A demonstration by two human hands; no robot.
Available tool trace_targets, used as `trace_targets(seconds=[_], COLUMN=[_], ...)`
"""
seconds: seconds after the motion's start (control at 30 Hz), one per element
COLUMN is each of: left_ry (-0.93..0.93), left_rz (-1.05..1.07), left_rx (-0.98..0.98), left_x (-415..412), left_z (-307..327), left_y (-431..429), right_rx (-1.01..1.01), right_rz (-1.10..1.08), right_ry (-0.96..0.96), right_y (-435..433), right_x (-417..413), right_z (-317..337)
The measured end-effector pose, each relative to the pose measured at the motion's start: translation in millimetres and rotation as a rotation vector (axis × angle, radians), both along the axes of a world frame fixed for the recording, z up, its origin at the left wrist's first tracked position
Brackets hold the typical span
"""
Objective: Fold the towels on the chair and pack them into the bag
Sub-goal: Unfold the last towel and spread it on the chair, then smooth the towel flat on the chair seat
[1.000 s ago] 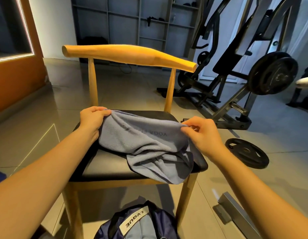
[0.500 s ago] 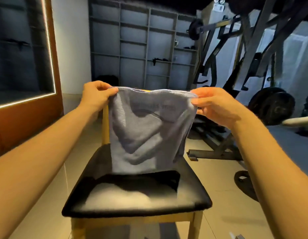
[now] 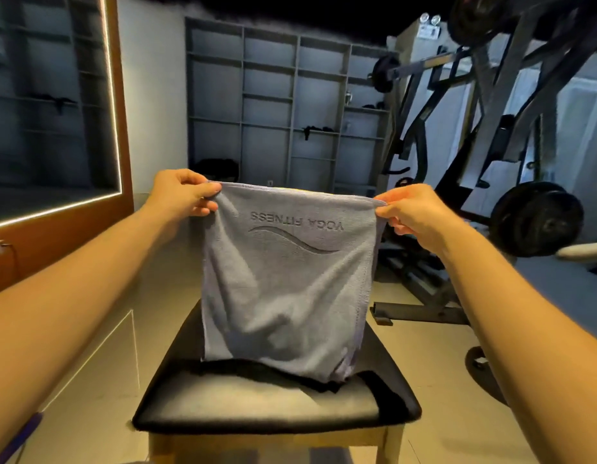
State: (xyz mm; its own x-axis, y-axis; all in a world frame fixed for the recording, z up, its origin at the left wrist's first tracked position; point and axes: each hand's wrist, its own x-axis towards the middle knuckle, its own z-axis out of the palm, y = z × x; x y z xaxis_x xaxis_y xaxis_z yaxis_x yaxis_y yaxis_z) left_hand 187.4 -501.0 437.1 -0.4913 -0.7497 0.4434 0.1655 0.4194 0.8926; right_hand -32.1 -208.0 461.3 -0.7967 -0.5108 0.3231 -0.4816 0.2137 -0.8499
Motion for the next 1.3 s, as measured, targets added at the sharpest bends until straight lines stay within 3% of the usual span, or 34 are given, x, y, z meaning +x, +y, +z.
trace_targets(seconds=[0.13, 0.27, 0.4, 0.5, 0.6, 0.77, 0.9, 1.07, 1.3], left_ry=[0.038, 0.007, 0.022, 0.132, 0.003, -0.578, -0.909, -1.047, -1.219], left_rz=[-0.059, -0.055, -0.043, -0.026, 0.000, -0.229, -0.417, -0.533, -0.833], left_rx=[0.045, 0.040, 0.004, -0.082, -0.236, -0.228, -0.364, -0.485, -0.431], left_x=[-9, -26, -41, -28, 6, 47, 61, 62, 53], left_z=[-3, -8, -3, 2, -41, -165, -206, -218, -212], left_y=[-8, -24, -31, -17, -2, 13, 24, 33, 40], right_rx=[-0.106, -0.217, -0.360, -0.408, -0.232, 0.341, 0.583, 0.818, 1.062], right_rz=[0.048, 0.056, -0.027, -0.054, 0.054, 0.225, 0.281, 0.355, 0.412], right_ry=[-0.270, -0.404, -0.333, -0.110, 0.040, -0.117, -0.185, -0.189, -0.173], right_y=[-7, -29, -52, -42, -16, 15, 30, 38, 37], right_x=[-19, -32, -37, -35, -25, -5, 1, 7, 11], right_z=[-4, -9, -3, -11, -56, -181, -222, -223, -224])
